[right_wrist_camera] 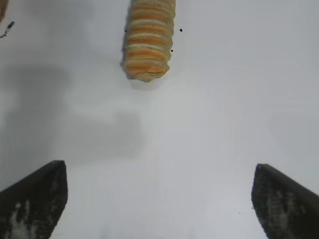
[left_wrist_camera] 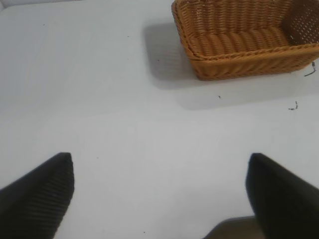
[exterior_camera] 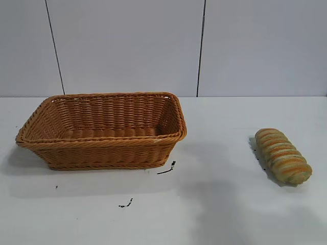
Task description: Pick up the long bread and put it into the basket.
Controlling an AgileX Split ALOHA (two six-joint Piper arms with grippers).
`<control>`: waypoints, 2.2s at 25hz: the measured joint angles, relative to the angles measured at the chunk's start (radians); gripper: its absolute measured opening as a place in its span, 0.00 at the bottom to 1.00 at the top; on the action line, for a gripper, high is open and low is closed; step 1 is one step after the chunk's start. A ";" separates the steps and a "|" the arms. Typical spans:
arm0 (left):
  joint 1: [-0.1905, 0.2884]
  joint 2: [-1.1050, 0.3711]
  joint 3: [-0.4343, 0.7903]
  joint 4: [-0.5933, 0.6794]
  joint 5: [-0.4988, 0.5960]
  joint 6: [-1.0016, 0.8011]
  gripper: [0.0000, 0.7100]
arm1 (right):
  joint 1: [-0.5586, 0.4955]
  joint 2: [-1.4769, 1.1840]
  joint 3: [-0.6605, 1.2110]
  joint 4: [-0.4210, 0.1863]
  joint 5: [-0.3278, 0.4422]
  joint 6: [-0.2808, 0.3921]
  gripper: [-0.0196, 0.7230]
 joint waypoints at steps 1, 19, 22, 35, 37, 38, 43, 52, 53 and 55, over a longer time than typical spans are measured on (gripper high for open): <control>0.000 0.000 0.000 0.000 0.000 0.000 0.98 | 0.001 0.053 -0.039 0.000 0.000 0.000 0.96; 0.000 0.000 0.000 0.000 0.000 0.000 0.98 | 0.067 0.585 -0.418 -0.010 -0.038 0.031 0.96; 0.000 0.000 0.000 0.000 0.000 0.000 0.98 | 0.067 0.642 -0.420 -0.010 -0.080 0.031 0.96; 0.000 0.000 0.000 0.000 0.000 0.000 0.98 | 0.067 0.769 -0.423 -0.010 -0.120 0.031 0.96; 0.000 0.000 0.000 0.000 0.000 0.000 0.98 | 0.067 0.772 -0.423 -0.010 -0.120 0.031 0.95; 0.000 0.000 0.000 0.000 0.000 0.000 0.98 | 0.067 0.772 -0.423 -0.010 -0.120 0.031 0.93; 0.000 0.000 0.000 0.000 0.000 0.000 0.98 | 0.067 0.772 -0.423 -0.010 -0.111 0.031 0.56; 0.000 0.000 0.000 0.000 0.000 0.000 0.98 | 0.067 0.729 -0.504 -0.061 0.012 0.031 0.22; 0.000 0.000 0.000 0.000 0.000 0.000 0.98 | 0.067 0.712 -0.532 -0.061 0.040 0.031 0.22; 0.000 0.000 0.000 0.000 0.000 0.000 0.98 | 0.067 0.681 -0.595 -0.061 0.115 0.031 0.20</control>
